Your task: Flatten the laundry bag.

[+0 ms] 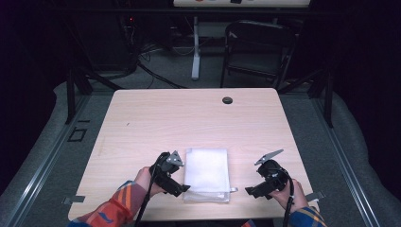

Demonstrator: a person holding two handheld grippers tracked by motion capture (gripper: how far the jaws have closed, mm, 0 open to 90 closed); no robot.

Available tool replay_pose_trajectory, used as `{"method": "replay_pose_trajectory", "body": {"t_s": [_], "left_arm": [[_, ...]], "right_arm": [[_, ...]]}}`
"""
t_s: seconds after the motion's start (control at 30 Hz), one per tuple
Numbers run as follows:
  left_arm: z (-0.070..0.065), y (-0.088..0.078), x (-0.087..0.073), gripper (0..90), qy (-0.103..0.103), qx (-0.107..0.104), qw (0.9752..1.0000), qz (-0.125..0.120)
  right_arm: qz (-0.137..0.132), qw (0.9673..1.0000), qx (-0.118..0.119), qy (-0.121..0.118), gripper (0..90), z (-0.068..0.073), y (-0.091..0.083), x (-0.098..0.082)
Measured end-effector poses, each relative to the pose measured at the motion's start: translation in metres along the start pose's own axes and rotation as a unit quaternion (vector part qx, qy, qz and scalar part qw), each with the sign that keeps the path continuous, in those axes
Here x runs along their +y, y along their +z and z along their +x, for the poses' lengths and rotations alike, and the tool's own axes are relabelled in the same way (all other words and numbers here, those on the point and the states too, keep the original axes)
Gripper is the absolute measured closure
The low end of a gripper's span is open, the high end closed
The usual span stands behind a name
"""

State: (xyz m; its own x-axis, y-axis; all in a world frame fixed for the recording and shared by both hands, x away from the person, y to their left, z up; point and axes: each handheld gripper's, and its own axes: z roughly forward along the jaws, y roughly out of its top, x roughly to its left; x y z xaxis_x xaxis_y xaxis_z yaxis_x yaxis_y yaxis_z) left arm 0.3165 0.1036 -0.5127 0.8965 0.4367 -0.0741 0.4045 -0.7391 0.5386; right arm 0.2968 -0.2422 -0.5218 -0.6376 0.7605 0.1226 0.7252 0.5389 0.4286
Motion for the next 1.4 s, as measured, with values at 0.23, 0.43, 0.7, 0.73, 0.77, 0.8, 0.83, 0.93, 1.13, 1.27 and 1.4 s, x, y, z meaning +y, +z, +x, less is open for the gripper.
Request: {"method": "replay_pose_trajectory", "body": {"t_s": [0.23, 0.43, 0.7, 0.73, 0.77, 0.8, 0.83, 0.93, 1.13, 1.27, 1.4], "left_arm": [[-0.008, 0.007, 0.009, 18.8, 0.026, 0.001, 0.9997, -0.001], [-0.014, 0.017, 0.014, 24.9, 0.043, -0.014, 0.999, 0.003], [-0.027, 0.028, 0.022, 37.1, 0.084, -0.024, 0.9961, 0.013], [-0.028, 0.03, 0.023, 38.1, 0.088, -0.024, 0.9957, 0.017], [-0.028, 0.033, 0.023, 39.1, 0.09, -0.024, 0.9955, 0.021], [-0.029, 0.035, 0.023, 40.2, 0.092, -0.026, 0.9951, 0.026], [-0.029, 0.037, 0.023, 40.4, 0.094, -0.026, 0.9948, 0.03], [-0.03, 0.042, 0.022, 42.5, 0.098, -0.025, 0.9941, 0.041], [-0.032, 0.049, 0.02, 41.8, 0.111, -0.024, 0.9918, 0.059], [-0.034, 0.053, 0.018, 44.6, 0.121, -0.012, 0.99, 0.072], [-0.033, 0.057, 0.019, 51.3, 0.121, -0.002, 0.9897, 0.077]], "right_arm": [[0.003, 1.0, 0.003, -0.002, 6.9, 0.0, 0.001, 0.0], [-0.004, 0.9999, 0.014, 0.001, 7.3, 0.001, 0.002, 0.0], [0.006, 0.9999, 0.01, -0.003, 12.7, 0.001, 0.003, 0.0], [0.005, 0.9999, 0.012, -0.001, 12.6, 0.001, 0.003, 0.0], [0.005, 0.9999, 0.012, -0.002, 12.6, 0.001, 0.003, 0.0], [0.008, 0.9999, 0.01, -0.004, 12.6, 0.001, 0.003, 0.0], [0.006, 0.9999, 0.013, -0.003, 12.7, 0.001, 0.003, 0.0], [0.006, 0.9999, 0.01, -0.002, 12.7, 0.001, 0.003, 0.0], [0.006, 0.9998, 0.019, 0.0, 12.7, 0.002, 0.004, 0.0], [0.007, 0.9998, 0.017, 0.001, 12.7, 0.003, 0.005, 0.0], [0.011, 0.9998, 0.017, -0.001, 12.7, 0.002, 0.005, 0.0]]}}
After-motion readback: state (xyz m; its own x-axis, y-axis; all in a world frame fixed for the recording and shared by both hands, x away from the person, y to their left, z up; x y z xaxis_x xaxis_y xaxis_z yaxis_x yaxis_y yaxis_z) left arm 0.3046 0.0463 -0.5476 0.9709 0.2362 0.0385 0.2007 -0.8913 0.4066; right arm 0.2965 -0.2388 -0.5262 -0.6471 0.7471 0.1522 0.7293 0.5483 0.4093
